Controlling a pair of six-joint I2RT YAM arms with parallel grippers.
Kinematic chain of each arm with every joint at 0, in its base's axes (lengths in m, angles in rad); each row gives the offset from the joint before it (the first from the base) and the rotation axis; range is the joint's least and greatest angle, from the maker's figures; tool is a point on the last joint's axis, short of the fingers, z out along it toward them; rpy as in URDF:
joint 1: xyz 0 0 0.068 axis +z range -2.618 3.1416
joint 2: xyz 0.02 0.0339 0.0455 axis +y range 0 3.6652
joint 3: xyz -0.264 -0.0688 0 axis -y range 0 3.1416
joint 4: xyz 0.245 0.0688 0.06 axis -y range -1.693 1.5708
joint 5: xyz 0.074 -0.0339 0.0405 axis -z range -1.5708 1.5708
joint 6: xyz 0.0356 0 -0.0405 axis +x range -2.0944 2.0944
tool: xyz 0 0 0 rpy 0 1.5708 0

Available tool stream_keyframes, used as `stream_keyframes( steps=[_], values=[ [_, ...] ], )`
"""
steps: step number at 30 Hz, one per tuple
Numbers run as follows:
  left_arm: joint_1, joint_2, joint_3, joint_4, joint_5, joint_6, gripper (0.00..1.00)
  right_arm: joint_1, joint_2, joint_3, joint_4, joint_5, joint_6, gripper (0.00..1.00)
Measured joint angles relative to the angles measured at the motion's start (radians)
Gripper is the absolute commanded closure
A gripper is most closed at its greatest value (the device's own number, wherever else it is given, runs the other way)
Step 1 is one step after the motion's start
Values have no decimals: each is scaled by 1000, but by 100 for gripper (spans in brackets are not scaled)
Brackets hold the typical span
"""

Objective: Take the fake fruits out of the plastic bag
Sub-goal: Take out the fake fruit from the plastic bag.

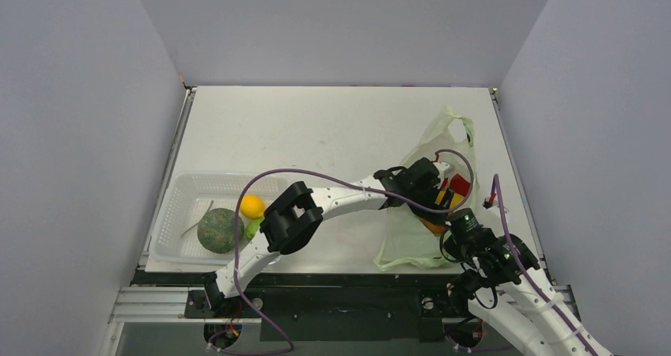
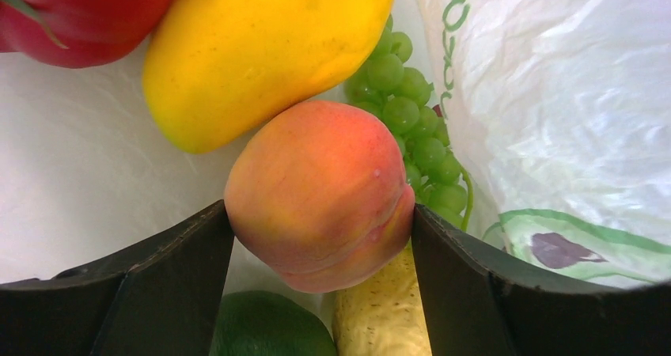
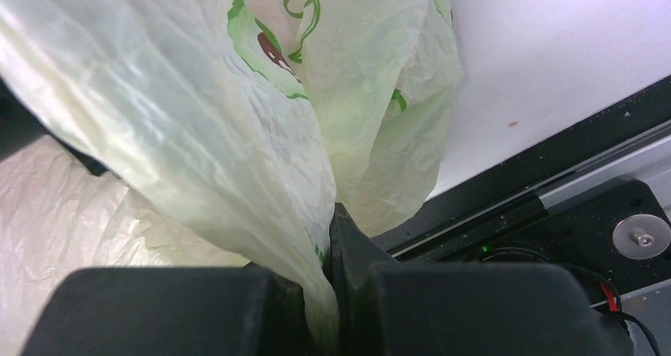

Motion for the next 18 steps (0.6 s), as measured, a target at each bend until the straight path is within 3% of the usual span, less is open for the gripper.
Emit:
stream_keyframes(
  steps=[3, 10, 18],
  values=[
    [12, 0, 54, -29, 11, 2, 100, 0, 14, 4, 10, 6, -6, 100],
    [21, -27, 105, -51, 29, 1, 100, 0, 18, 29, 16, 35, -23, 100],
    [21, -243, -55, -55, 24, 3, 100, -3, 2, 44, 15, 93, -32, 100]
  ],
)
